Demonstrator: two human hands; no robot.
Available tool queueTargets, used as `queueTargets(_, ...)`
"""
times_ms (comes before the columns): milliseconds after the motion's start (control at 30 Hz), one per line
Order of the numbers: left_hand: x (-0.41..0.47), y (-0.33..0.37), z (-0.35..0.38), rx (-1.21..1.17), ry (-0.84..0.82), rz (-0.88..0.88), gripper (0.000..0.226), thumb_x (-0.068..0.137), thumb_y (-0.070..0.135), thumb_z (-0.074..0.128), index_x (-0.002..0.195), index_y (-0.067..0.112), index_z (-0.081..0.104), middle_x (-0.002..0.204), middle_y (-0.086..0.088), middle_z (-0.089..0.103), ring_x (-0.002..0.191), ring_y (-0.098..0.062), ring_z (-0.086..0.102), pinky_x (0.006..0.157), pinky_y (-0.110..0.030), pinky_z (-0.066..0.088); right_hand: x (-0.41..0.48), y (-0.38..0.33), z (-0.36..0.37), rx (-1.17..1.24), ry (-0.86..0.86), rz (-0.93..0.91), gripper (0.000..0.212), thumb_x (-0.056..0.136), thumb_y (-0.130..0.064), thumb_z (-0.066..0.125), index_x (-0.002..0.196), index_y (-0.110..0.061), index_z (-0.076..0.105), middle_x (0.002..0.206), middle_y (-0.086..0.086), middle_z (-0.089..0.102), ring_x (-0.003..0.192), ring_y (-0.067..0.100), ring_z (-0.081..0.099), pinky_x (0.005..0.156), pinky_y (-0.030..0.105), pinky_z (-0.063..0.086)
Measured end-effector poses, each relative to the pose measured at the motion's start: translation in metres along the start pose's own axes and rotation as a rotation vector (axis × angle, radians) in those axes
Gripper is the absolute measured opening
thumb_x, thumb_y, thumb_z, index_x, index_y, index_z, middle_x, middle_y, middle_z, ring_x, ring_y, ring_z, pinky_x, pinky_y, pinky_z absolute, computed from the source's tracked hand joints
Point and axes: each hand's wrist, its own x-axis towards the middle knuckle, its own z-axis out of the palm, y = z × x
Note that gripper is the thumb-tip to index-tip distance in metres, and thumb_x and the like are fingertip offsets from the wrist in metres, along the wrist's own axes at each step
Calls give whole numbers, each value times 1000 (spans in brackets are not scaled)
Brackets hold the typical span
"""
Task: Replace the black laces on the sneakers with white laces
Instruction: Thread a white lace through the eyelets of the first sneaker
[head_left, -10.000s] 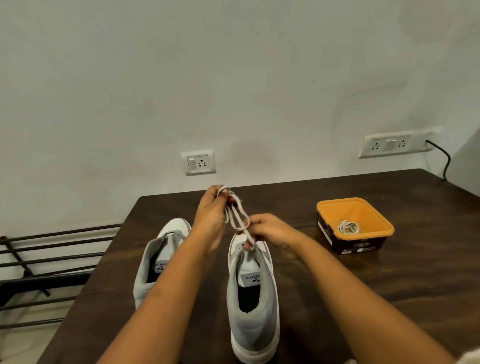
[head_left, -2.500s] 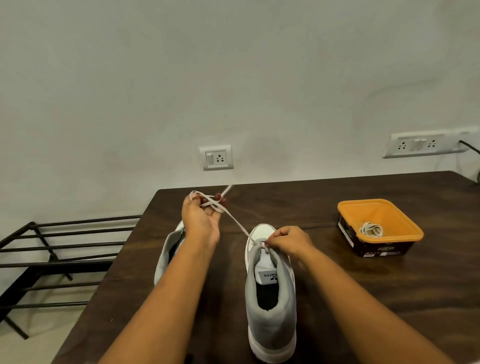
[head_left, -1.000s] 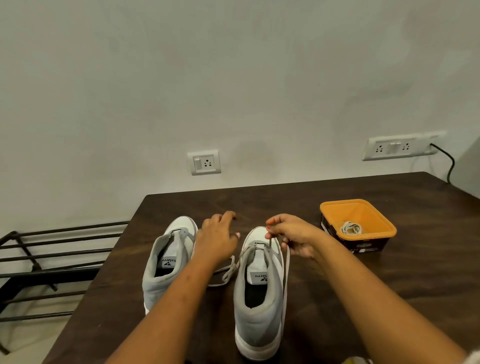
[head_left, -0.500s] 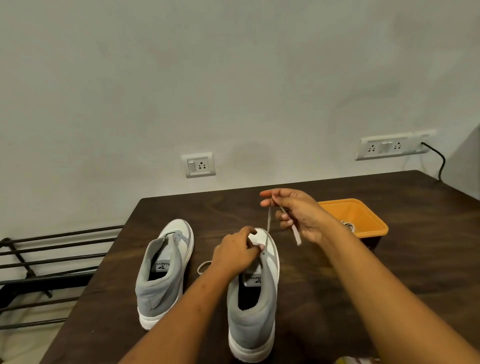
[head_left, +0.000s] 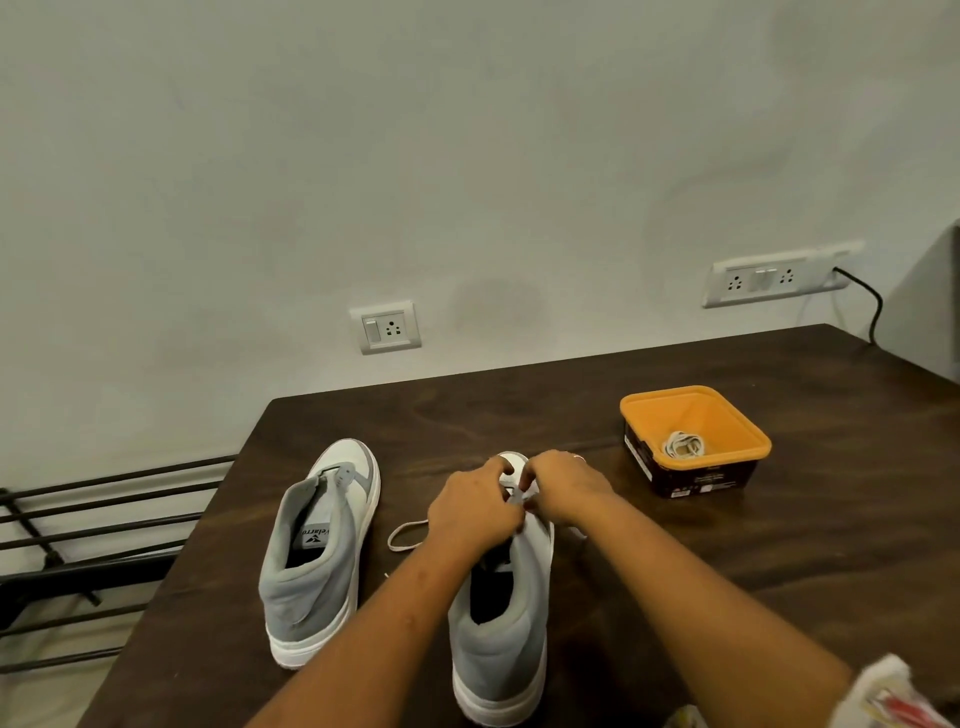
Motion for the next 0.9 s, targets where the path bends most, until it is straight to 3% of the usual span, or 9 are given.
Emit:
queueTargets(167, 1, 0, 4, 19, 44, -14, 45, 76, 31, 59, 119, 36, 49, 110, 0, 65, 98, -20, 59, 81, -38, 55, -4, -5, 0, -91, 82, -38, 13, 93, -20, 58, 104, -15, 61, 110, 7, 63, 100, 25, 60, 80, 34, 51)
queueTargets(300, 3, -1, 6, 67, 63, -22, 37, 80, 32, 61, 117, 38, 54, 112, -1, 62, 103, -21, 56, 83, -36, 54, -6, 2, -8, 29, 111, 9, 9, 97, -14, 49, 101, -16, 55, 107, 9, 62, 95, 25, 60, 79, 36, 52)
queueTargets(467, 5, -5, 3, 100, 57, -31, 36, 85, 34, 59, 121, 37, 55, 117, 1, 60, 111, -18, 50, 82, -33, 51, -5, 16, -25, 295, 388, 140, 5, 99, -18, 46, 94, -17, 48, 95, 7, 61, 83, 22, 60, 64, 33, 46)
queueTargets(633, 3, -8, -1, 56, 41, -51, 37, 86, 33, 57, 123, 39, 52, 117, 2, 60, 110, -17, 48, 79, -30, 48, -3, 28, -41, 693, 717, 96, 6, 99, -15, 47, 94, -14, 50, 88, 6, 63, 79, 20, 62, 64, 29, 49)
queueTargets(700, 2, -8, -2, 40, 59, -26, 40, 85, 29, 57, 123, 39, 51, 118, 4, 60, 109, -19, 47, 82, -31, 47, -6, 28, -47, 844, 659, -4, 6, 97, -16, 52, 92, -16, 55, 81, 2, 62, 71, 16, 61, 61, 26, 48)
queueTargets(800, 0, -3, -7, 19, 119, 110, 48, 83, 26, 60, 128, 37, 46, 121, 9, 58, 118, -19, 43, 93, -37, 43, -14, 22, -50, 909, 347, -219, 9, 91, -16, 63, 85, -22, 63, 70, 0, 64, 66, 13, 61, 64, 27, 51)
queueTargets(900, -4, 10, -17, -457, 51, 243, 39, 88, 22, 63, 124, 31, 51, 114, 9, 61, 110, -11, 56, 97, -34, 46, -21, 10, -55, 801, 268, -371, 3, 85, -15, 70, 87, -18, 70, 72, 7, 67, 70, 10, 62, 70, 21, 52)
